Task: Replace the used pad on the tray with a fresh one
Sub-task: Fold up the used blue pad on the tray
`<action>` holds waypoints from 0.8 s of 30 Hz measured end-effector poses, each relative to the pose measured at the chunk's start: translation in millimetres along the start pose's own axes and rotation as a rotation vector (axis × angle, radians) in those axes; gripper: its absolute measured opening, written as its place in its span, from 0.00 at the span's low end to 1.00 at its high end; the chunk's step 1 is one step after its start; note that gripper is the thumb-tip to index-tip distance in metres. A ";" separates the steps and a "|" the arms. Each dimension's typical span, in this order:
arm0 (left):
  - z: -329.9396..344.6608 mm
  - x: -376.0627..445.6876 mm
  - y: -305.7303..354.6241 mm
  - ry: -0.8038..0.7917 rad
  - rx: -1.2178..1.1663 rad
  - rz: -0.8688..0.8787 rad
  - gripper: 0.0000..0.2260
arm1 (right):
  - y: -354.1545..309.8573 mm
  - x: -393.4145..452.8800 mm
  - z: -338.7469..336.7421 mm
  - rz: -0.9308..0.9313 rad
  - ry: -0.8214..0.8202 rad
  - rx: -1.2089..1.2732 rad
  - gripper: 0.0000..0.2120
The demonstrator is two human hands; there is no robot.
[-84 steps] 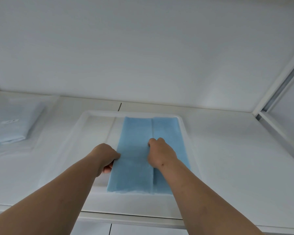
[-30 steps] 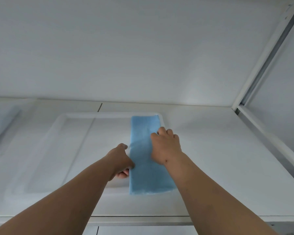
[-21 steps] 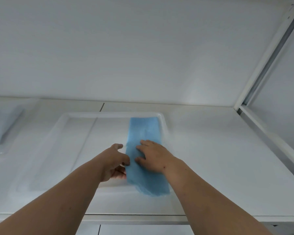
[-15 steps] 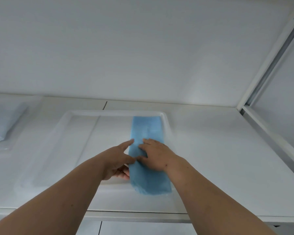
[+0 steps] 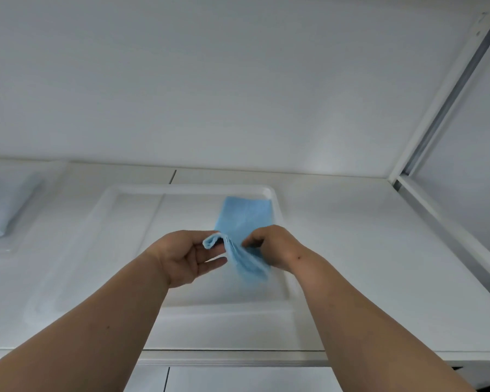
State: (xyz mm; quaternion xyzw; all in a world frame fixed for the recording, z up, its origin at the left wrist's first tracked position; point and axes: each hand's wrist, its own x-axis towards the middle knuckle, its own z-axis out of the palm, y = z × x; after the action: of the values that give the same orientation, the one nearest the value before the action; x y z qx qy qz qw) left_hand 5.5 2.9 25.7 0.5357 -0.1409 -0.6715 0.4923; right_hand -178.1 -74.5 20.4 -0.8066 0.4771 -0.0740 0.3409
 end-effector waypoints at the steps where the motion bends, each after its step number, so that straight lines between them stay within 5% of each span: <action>1: 1.6 -1.6 1.4 -0.006 -0.022 0.005 0.10 | 1.7 -1.9 -0.9 0.012 -0.030 0.003 0.14; 5: 4.4 -3.4 2.4 0.028 -0.114 0.037 0.11 | 8.7 -9.2 -1.7 0.082 -0.070 0.199 0.20; 8: 6.1 -0.2 2.2 0.053 -0.143 0.045 0.09 | 10.0 -10.6 -1.8 0.045 -0.161 0.047 0.26; 13: 10.1 0.5 9.0 0.068 -0.094 0.052 0.10 | 1.8 -9.2 14.6 -0.054 -0.022 -0.033 0.15; 15: 9.1 1.5 12.5 0.067 -0.005 0.091 0.12 | 1.3 -8.2 19.1 -0.085 0.086 -0.056 0.03; 20: -4.9 -0.5 10.7 0.146 0.557 0.284 0.07 | 5.5 -2.9 18.4 -0.118 0.089 0.197 0.13; 24: -11.0 -4.8 -1.4 0.202 0.701 0.360 0.11 | 5.4 5.0 14.8 0.085 -0.020 0.515 0.11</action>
State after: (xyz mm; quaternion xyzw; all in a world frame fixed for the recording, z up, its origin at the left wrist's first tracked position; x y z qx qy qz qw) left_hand 14.0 11.1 23.3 0.7011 -0.4037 -0.4300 0.4008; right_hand -172.7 -73.2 4.8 -0.6733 0.4724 -0.1706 0.5426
